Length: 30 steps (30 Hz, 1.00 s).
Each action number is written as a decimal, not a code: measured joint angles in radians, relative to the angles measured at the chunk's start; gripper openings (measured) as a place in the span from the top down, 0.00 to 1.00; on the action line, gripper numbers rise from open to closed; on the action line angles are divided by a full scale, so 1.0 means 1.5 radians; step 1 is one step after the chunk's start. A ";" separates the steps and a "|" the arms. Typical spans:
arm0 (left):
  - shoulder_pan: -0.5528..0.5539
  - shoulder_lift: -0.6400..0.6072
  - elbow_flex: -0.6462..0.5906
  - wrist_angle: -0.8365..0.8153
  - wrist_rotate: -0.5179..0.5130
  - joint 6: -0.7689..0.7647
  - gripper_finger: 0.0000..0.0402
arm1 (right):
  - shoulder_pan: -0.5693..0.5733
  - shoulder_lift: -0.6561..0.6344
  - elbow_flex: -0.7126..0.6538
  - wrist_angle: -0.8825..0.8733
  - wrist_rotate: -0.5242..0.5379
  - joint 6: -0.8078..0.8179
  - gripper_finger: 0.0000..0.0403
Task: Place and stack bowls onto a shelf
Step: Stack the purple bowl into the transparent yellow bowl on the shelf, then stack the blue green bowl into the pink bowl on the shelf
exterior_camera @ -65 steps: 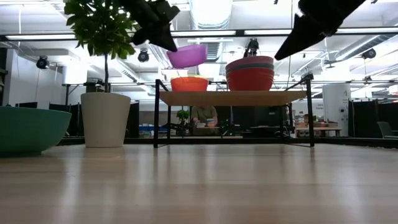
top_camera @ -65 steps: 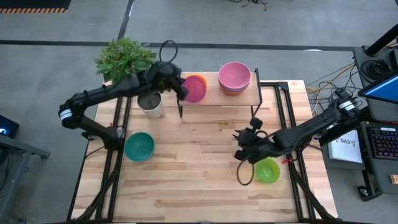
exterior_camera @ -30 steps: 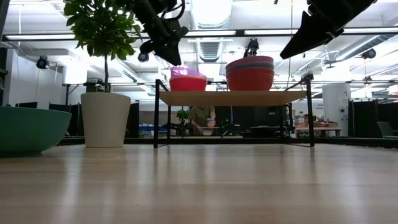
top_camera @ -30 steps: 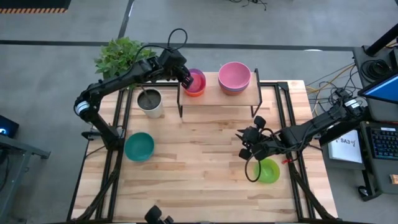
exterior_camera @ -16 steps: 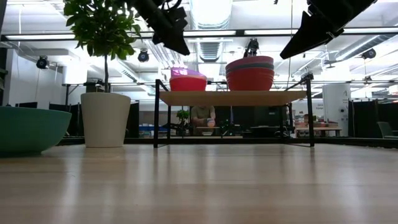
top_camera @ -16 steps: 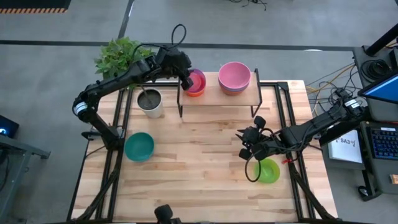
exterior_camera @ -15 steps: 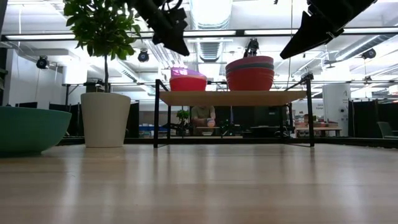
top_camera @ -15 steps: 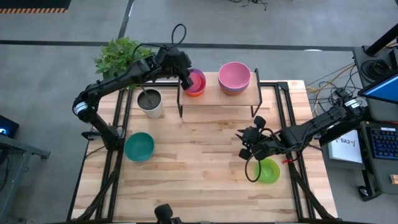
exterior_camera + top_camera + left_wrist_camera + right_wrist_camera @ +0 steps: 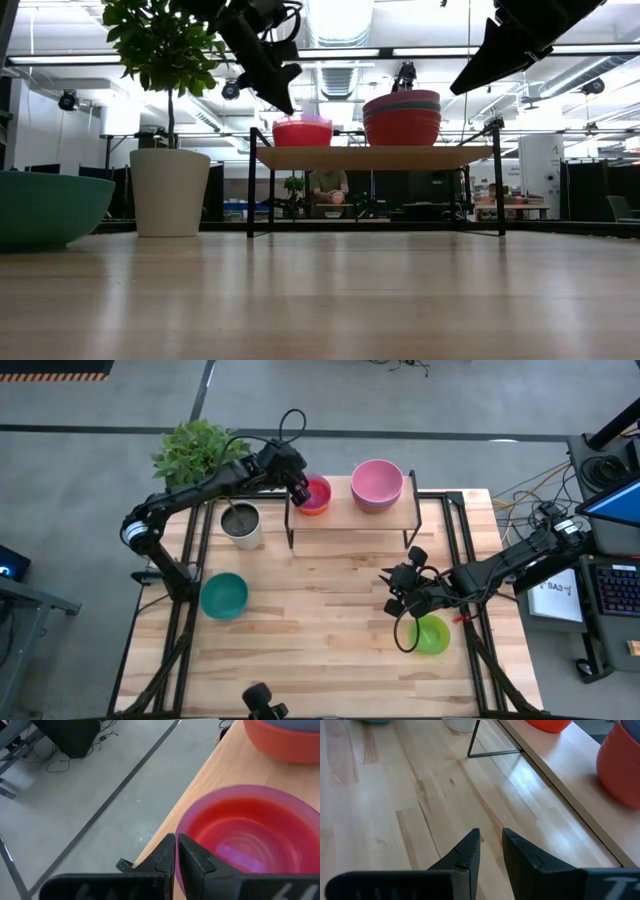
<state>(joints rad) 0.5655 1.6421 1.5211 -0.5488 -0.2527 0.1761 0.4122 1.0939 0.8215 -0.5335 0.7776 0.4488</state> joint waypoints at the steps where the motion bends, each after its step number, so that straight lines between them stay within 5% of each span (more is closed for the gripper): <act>1: 0.000 0.000 0.000 0.000 0.000 -0.003 0.99 | 0.000 0.000 0.000 0.000 0.000 0.000 0.82; 12: -0.028 -0.009 -0.001 -0.037 0.033 -0.047 1.00 | 0.000 0.000 -0.001 0.000 0.000 -0.007 0.82; 24: -0.270 -0.136 -0.121 -0.053 0.059 -0.041 1.00 | 0.000 0.000 -0.020 0.103 -0.061 -0.073 0.82; 30: -0.413 -0.250 -0.257 -0.123 0.078 -0.248 1.00 | 0.000 0.001 -0.021 0.147 -0.083 -0.108 0.82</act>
<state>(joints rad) -0.0544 1.2677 1.1349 -0.7336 -0.1352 -0.1955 0.4118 1.0952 0.7906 -0.3134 0.6533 0.2868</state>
